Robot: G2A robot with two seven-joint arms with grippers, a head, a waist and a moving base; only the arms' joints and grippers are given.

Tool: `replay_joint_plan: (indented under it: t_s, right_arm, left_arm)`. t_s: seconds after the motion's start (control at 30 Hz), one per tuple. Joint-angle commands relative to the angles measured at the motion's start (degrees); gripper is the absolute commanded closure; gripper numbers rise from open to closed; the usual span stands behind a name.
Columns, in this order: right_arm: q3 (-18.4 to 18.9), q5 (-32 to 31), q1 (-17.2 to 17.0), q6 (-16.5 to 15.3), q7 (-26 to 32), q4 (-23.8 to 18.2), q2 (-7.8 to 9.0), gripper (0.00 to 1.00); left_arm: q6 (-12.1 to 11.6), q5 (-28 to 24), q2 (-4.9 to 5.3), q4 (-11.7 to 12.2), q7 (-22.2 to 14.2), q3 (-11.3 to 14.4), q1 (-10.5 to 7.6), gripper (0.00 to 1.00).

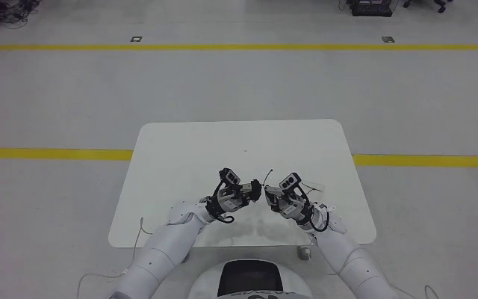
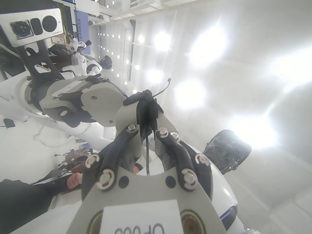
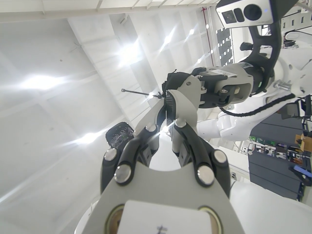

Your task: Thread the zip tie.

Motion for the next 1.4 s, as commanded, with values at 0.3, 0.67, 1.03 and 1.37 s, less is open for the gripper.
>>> replay_joint_plan:
  t_s: [0.3,0.67,1.03,1.37]
  right_arm:
    - [1.09,0.00,0.03,-0.07,0.04,0.92,0.06,1.00]
    - [2.50,0.52,-0.22,0.00,0.52,1.05,0.20,1.00]
    - [3.85,0.58,-0.59,0.01,0.52,0.75,0.45,1.00]
    - [4.71,0.57,-0.96,0.06,0.52,0.14,0.60,1.00]
  left_arm:
    - [0.00,0.00,0.00,0.00,0.00,0.00,0.00,1.00]
    - [0.00,0.00,0.00,0.00,0.00,0.00,0.00,1.00]
    - [0.00,0.00,0.00,0.00,0.00,0.00,0.00,1.00]
    - [0.00,0.00,0.00,0.00,0.00,0.00,0.00,1.00]
